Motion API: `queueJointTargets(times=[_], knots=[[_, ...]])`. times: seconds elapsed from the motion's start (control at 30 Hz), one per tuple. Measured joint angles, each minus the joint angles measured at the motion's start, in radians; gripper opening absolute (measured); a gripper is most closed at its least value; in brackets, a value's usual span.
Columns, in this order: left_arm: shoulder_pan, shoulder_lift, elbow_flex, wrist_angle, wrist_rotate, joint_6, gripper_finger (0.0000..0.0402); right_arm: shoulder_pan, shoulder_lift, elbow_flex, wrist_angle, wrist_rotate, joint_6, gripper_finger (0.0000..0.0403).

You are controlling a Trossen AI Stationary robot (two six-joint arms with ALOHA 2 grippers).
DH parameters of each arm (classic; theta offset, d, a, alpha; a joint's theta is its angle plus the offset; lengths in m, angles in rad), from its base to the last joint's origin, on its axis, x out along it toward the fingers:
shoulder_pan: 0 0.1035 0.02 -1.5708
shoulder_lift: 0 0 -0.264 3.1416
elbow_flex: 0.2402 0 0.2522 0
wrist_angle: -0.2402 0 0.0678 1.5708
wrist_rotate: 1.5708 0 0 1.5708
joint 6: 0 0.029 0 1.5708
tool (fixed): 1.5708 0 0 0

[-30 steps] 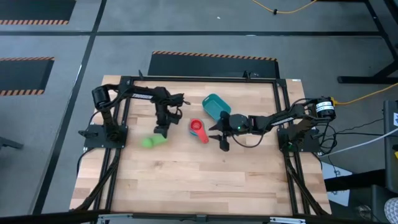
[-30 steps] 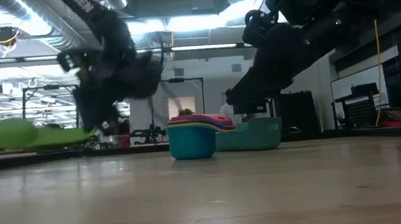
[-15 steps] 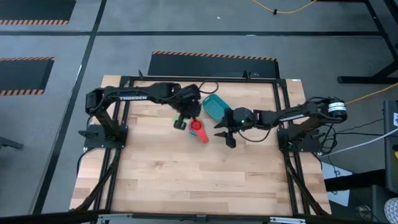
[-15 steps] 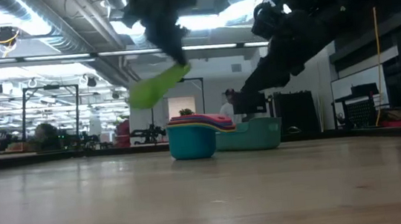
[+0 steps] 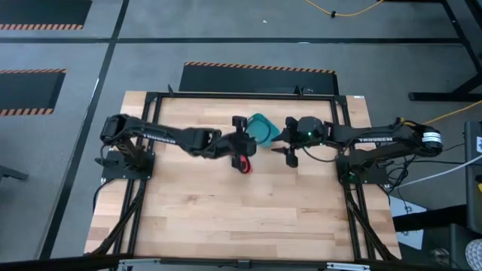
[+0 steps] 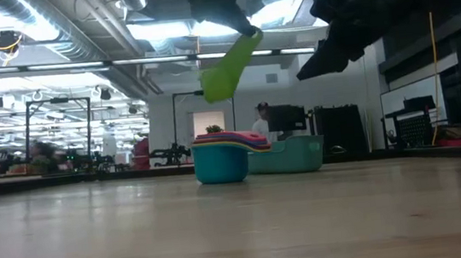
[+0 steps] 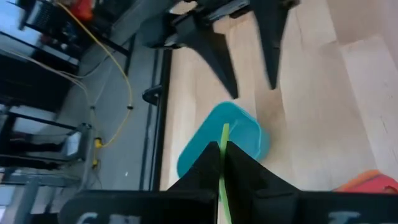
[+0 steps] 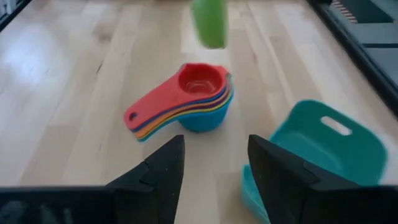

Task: Nest measuring cups in basket
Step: Stack the green measuring cup on top of the red measuring cup

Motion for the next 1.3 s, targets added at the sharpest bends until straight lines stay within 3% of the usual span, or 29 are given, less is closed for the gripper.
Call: queueJointTargets(times=[0.13, 0.5, 0.9, 1.3], knots=[[-0.039, 0.000, -0.045, 0.049, -0.054, 0.000, 0.0001, -0.008, -0.007, 0.000, -0.001, 0.000, 0.000, 0.0182], [-0.050, 0.000, -0.157, 0.101, -0.056, 0.015, 0.0007, 0.030, -0.007, 0.000, 0.046, -0.002, 0.083, 0.0182], [-0.020, 0.001, -0.164, 0.149, 0.069, 0.049, 0.0010, 0.101, -0.006, 0.000, 0.099, -0.002, 0.110, 0.0182], [0.001, 0.032, -0.165, 0.160, 0.066, 0.056, 0.0011, 0.126, -0.006, 0.000, 0.098, -0.001, 0.109, 0.0182]])
